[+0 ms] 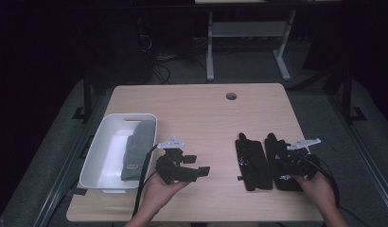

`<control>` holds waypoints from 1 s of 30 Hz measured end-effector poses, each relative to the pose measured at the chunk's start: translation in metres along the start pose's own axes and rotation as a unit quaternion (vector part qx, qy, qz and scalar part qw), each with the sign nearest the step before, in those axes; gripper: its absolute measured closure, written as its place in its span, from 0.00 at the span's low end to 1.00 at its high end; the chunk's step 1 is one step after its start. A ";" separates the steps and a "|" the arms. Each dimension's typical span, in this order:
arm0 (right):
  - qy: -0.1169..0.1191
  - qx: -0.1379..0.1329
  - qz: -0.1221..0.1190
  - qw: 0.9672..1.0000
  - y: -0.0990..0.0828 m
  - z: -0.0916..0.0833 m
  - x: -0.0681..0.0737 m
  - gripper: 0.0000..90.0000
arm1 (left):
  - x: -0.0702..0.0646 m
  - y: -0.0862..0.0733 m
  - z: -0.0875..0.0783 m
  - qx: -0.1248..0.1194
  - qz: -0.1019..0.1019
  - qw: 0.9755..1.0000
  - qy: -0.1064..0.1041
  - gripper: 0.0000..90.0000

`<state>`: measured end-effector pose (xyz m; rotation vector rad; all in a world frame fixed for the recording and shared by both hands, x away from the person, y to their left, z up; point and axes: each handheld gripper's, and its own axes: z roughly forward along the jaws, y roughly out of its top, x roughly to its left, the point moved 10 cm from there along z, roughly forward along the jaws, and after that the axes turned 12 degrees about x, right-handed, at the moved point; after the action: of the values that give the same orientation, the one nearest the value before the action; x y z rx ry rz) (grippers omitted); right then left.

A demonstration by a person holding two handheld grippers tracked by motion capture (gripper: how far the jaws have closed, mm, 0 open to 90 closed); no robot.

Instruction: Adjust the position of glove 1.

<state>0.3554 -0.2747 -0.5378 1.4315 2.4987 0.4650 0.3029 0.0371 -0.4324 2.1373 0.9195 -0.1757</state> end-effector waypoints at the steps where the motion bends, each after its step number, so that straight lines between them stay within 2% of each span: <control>1: 0.004 0.000 -0.002 1.000 0.000 0.000 0.001 0.80 | 0.000 0.000 0.000 0.000 0.001 1.000 0.000 0.30; 4: 0.005 0.000 -0.003 1.000 0.000 -0.001 0.001 0.85 | 0.000 0.000 -0.001 -0.001 0.000 1.000 0.001 0.30; 5: 0.010 0.003 0.000 1.000 0.000 -0.001 0.002 0.89 | 0.001 -0.001 -0.001 -0.002 -0.001 1.000 0.001 0.30; 8: 0.022 0.003 0.009 1.000 0.000 -0.002 0.002 0.91 | 0.001 -0.001 0.000 -0.001 -0.002 1.000 0.000 0.30; 9: 0.040 0.006 0.025 0.999 0.001 -0.004 0.002 0.93 | 0.001 -0.001 0.000 0.000 -0.002 1.000 0.000 0.30; 12: 0.044 0.009 0.024 0.999 0.002 -0.009 0.001 0.98 | 0.002 0.000 -0.002 -0.003 -0.003 1.000 0.000 0.30; 14: 0.040 0.005 0.021 0.999 0.004 -0.012 0.001 0.97 | 0.003 0.001 -0.003 -0.006 -0.005 1.000 0.000 0.30; 15: 0.045 0.000 0.023 0.999 0.008 -0.018 0.001 0.98 | 0.003 0.001 -0.004 -0.009 -0.007 1.000 0.000 0.30; 20: 0.050 -0.007 0.025 0.998 0.015 -0.028 0.004 0.98 | 0.002 0.000 -0.004 -0.005 -0.003 1.000 0.000 0.30; 21: 0.053 -0.018 0.025 0.998 0.022 -0.036 0.006 0.98 | 0.002 0.000 -0.005 -0.006 -0.004 1.000 0.000 0.30; 22: 0.054 -0.019 0.030 0.998 0.024 -0.039 0.008 0.98 | 0.002 0.000 -0.005 -0.007 -0.005 1.000 0.000 0.30; 24: 0.053 -0.027 0.024 0.998 0.027 -0.041 0.008 0.98 | 0.003 0.001 -0.005 -0.008 -0.006 1.000 0.000 0.30; 25: 0.064 -0.036 0.031 0.997 0.035 -0.047 0.012 0.98 | 0.002 0.001 -0.005 -0.009 -0.007 1.000 0.000 0.30; 30: 0.072 -0.044 0.025 0.996 0.048 -0.048 0.023 0.98 | 0.002 0.001 -0.006 -0.008 -0.004 1.000 0.000 0.30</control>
<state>0.3648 -0.2395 -0.4761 1.4780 2.5211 0.7009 0.3036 0.0423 -0.4282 2.1194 0.9278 -0.1723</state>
